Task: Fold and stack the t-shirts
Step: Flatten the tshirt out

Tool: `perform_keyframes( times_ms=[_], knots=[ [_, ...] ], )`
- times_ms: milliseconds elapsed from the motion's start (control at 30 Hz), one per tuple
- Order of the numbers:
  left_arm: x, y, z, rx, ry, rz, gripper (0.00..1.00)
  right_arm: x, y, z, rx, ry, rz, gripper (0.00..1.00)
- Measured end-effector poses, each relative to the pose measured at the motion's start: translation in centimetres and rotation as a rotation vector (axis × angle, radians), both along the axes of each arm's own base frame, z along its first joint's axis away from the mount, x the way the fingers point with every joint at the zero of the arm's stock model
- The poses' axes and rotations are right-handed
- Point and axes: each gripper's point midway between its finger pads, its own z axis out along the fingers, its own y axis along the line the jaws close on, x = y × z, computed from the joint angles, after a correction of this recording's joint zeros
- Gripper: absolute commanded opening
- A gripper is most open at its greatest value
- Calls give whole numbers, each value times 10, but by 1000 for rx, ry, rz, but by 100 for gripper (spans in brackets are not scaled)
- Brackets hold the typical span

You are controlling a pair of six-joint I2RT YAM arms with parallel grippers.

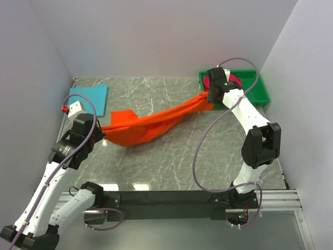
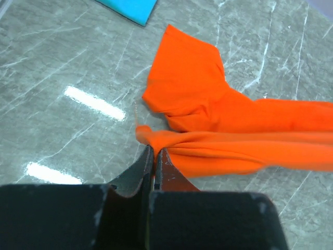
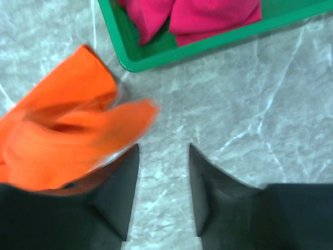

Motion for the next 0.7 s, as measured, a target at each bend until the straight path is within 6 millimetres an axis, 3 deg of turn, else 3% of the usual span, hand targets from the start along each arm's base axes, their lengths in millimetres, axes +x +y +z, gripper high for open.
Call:
perform_keyframes(
  times_ms=[33, 100, 200, 400, 500, 700],
  knots=[
    [1, -1, -1, -2, 1, -8, 1, 1, -2, 2, -2, -5, 0, 59],
    [3, -6, -6, -9, 8, -30, 1, -5, -2, -7, 5, 17, 4, 61],
    [6, -14, -23, -17, 48, -67, 1, -26, -1, -41, 27, 104, 17, 62],
    [8, -20, -45, -15, 88, -91, 1, -68, -7, -107, 129, 269, 5, 52],
    [11, -19, -49, -5, 82, -97, 1, -65, -2, -115, 216, 253, 5, 51],
    [14, -20, -59, 7, 78, -104, 1, -33, 27, -110, 407, 114, 34, 51]
  ],
)
